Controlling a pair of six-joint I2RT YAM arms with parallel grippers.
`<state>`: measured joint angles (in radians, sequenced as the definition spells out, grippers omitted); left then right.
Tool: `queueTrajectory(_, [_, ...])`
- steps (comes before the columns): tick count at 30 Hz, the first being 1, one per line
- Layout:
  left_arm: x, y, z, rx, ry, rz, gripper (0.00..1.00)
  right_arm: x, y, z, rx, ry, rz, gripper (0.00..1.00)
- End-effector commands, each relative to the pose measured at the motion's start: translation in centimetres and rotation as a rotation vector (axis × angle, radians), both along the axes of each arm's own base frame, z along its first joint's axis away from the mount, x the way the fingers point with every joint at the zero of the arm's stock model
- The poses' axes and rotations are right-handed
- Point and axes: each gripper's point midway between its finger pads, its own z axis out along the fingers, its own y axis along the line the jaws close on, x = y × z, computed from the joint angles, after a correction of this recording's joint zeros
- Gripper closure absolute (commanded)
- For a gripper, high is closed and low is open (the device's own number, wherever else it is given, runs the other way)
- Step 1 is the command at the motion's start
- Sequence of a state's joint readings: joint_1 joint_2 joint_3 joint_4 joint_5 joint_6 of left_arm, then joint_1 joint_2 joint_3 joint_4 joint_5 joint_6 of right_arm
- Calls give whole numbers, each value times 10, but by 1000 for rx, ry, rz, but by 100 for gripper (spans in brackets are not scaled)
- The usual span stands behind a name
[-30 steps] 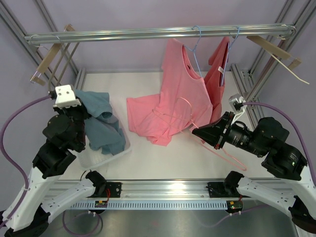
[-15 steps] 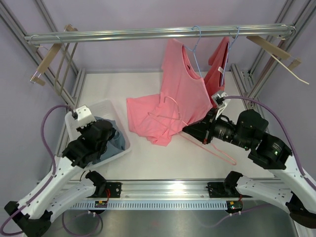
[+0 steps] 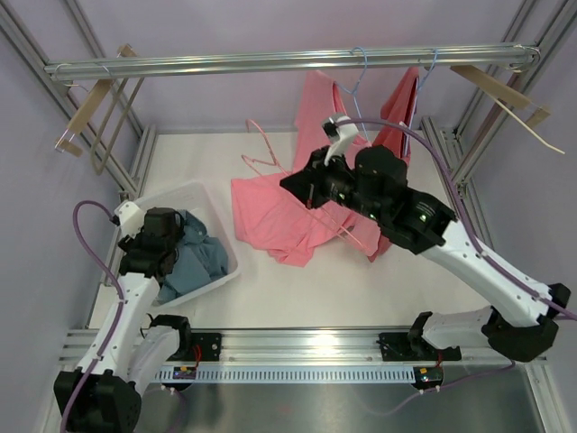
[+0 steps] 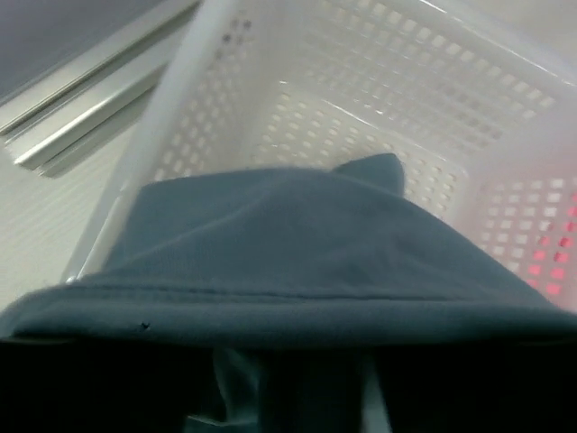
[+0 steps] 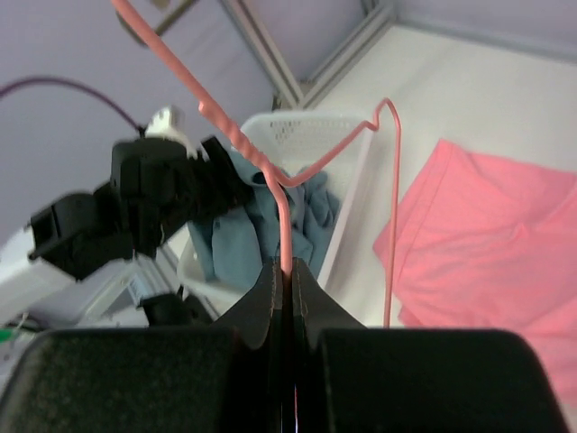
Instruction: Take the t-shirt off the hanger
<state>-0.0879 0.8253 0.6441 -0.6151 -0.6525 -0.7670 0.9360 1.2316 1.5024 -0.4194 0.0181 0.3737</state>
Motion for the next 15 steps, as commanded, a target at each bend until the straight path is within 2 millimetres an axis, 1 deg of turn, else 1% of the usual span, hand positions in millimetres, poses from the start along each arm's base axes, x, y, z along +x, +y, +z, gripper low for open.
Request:
queueTrajectory(1, [29,-29,21,-111,-128,-146,12,33,17,62,94,-144,-93,100])
queueTrajectory(2, [28,-39,32,-139,-167,-205,1,41,20,64,93,-149,-118,100])
queueTrajectory(4, [25,-48,44,-158,-214,-263,1,54,33,74,109,-167,-135,100])
queueTrajectory(5, [22,-52,48,-160,-233,-298,1,58,35,79,119,-178,-148,100])
queueTrajectory(6, [14,-51,58,-151,-275,-306,1,62,38,86,137,-193,-156,100])
queueTrajectory(7, [7,-50,58,-146,-271,-305,1,72,47,79,123,-189,-166,100])
queueTrajectory(8, [2,-50,62,-139,-284,-314,1,75,45,98,155,-210,-190,100])
queueTrajectory(9, [-3,-50,71,-133,-322,-325,1,86,57,87,125,-203,-194,100])
queueTrajectory(10, [-9,-50,70,-133,-310,-329,1,89,56,108,158,-225,-207,100])
queueTrajectory(11, [-15,-50,77,-123,-324,-339,1,101,63,108,157,-224,-222,100])
queueTrajectory(12, [-15,-50,77,-121,-322,-344,1,108,72,93,130,-205,-222,100])
queueTrajectory(13, [-19,-51,81,-122,-332,-351,1,112,70,108,158,-220,-233,100])
queueTrajectory(14, [-20,-55,81,-130,-333,-376,1,119,72,107,155,-216,-246,100])
queueTrajectory(15, [-20,-58,80,-134,-326,-390,1,129,81,92,132,-187,-248,100])
